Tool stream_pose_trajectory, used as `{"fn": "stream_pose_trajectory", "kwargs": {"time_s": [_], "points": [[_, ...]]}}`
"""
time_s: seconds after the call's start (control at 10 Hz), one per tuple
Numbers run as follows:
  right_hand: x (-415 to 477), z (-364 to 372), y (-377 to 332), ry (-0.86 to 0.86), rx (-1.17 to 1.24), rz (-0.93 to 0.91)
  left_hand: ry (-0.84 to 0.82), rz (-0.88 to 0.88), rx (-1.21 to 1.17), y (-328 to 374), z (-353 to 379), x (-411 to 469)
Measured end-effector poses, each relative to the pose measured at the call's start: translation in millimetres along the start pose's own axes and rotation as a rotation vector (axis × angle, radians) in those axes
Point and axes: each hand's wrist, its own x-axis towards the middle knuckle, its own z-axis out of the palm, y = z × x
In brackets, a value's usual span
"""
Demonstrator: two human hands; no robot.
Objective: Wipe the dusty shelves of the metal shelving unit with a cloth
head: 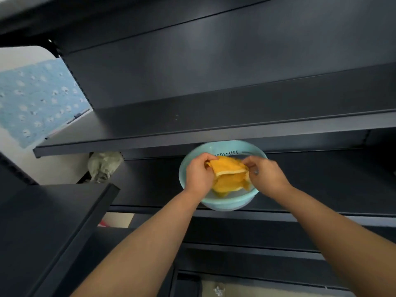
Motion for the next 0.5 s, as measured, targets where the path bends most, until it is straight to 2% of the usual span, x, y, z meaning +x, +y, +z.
{"fn": "stream_pose_trajectory", "kwargs": {"time_s": [0.1,0.2,0.4,0.5], "points": [[18.2,24.1,13.4,-0.19,-0.186,0.072,-0.285,-0.113,0.15,-47.0,5.3,31.0],[28.1,36.7,20.2,-0.231,-0.321,0.121,-0.452,-0.17,0.23,-72.5,11.1,50.9],[44.0,46.3,18.9,-0.226,-0.552,0.113,-0.249,-0.126,0.35,-72.4,32.3,94.7],[54.6,47.4,20.6,-0.234,-0.602,0.111,-0.283,-0.145,0.429,-71.0,37.2,102.7]]}}
